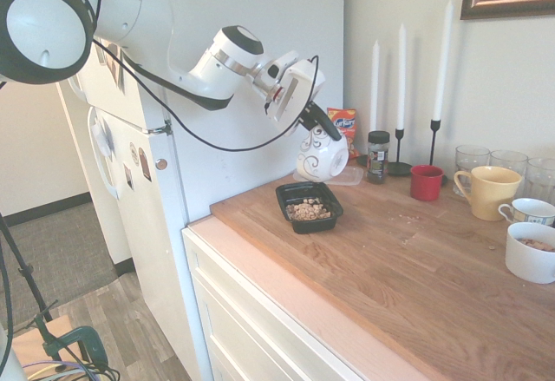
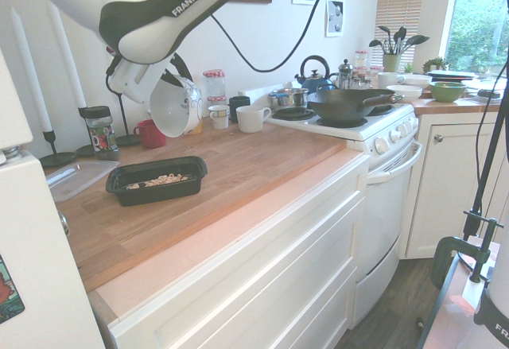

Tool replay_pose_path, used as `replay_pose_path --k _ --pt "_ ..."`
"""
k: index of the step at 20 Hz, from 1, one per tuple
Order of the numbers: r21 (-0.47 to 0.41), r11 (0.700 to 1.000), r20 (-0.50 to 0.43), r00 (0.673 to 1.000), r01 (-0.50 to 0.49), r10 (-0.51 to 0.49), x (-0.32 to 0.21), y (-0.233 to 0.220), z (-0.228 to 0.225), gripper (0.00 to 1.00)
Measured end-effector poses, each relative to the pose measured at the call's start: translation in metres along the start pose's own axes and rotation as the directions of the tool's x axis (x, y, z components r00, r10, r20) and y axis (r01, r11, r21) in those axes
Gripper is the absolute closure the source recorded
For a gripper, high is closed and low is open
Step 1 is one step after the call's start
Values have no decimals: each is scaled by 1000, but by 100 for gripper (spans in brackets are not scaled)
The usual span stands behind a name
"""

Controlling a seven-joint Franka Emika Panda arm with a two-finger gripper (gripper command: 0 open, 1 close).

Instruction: Pour the cereal into the box

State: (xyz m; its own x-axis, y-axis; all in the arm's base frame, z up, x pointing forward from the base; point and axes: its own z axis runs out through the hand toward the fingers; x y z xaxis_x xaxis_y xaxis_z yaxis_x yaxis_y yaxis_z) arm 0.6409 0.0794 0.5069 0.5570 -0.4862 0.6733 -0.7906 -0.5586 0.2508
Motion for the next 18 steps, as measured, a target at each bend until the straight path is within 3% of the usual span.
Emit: replay_pose_path --k 3,7,10,15,18 --pt "69 996 178 983 -61 48 42 24 21 100" --pt "166 975 402 913 -150 72 80 63 66 100" --pt "218 950 550 832 -225 71 96 92 115 100" --pt "284 883 748 662 -374 40 95 121 209 100" --pt "296 854 793 609 -429 31 99 136 254 100"
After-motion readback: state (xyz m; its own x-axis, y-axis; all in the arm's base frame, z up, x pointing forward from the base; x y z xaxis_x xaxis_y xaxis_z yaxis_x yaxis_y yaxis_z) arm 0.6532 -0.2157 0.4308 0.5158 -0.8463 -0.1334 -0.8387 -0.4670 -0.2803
